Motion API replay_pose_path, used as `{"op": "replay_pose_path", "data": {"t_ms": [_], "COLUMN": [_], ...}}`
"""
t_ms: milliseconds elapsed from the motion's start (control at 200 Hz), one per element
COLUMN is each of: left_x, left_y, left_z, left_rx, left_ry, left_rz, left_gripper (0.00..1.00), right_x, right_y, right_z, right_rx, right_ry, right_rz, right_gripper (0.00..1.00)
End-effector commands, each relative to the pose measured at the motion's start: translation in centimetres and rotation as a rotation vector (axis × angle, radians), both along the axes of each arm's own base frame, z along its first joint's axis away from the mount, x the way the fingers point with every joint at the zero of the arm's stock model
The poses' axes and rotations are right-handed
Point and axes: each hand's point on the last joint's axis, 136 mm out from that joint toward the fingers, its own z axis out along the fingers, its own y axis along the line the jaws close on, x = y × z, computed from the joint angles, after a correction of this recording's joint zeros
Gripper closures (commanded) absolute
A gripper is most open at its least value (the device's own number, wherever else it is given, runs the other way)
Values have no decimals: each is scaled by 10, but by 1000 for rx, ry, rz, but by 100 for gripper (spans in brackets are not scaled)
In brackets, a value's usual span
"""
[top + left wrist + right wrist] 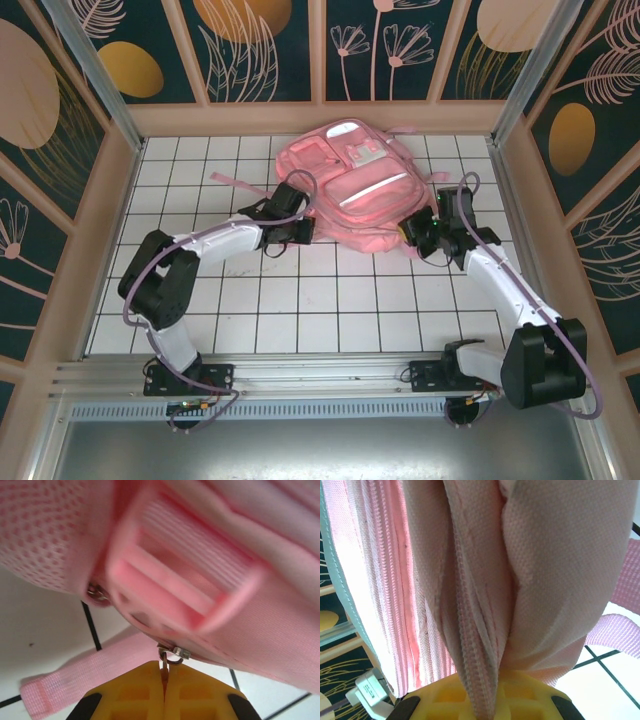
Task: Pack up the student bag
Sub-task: Zip the student bag at the top-center of the table, then move the student bag to the center of the table.
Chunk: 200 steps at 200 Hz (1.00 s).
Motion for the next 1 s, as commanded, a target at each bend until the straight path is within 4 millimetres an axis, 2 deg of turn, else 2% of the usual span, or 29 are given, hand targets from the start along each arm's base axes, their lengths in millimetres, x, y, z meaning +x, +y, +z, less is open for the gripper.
{"op": "replay_pose_path", "data": {"t_ms": [0, 140, 245, 380, 430, 510, 525, 540, 665, 806, 896, 996], "left_x": [24, 41, 50, 52, 47, 34, 32, 29, 16, 12, 13, 16], "left_y": [23, 31, 20, 13, 14, 16, 18, 20, 46, 77, 92, 98], "left_z": [-10, -17, -6, 25, 37, 52, 50, 60, 98, 141, 162, 176], "left_rx": [46, 10, -58, -116, -128, -154, -150, -159, -145, -107, -82, -71], "left_ry": [0, 20, 2, -49, -65, -74, -66, -82, -169, -291, -361, -407], "left_rz": [115, 164, 160, 131, 116, 99, 102, 107, 176, 278, 335, 353], "left_gripper": [97, 95, 82, 64, 56, 50, 49, 49, 41, 39, 35, 35], "right_x": [10, 7, 4, 0, -2, -7, -8, -9, -23, -46, -75, -110], "right_y": [-5, 2, 9, 19, 25, 35, 37, 39, 56, 93, 136, 179], "right_z": [28, 29, 24, 17, 16, 12, 11, 9, -1, -9, -10, -6], "right_rx": [-7, 0, -27, -56, -76, -149, -165, -180, -266, -271, -257, -269], "right_ry": [-141, -172, -181, -191, -203, -211, -212, -211, -228, -288, -345, -423], "right_rz": [14, 68, 108, 178, 218, 287, 299, 310, 404, 571, 748, 939], "right_gripper": [100, 100, 100, 100, 100, 100, 100, 100, 100, 100, 100, 100]}}
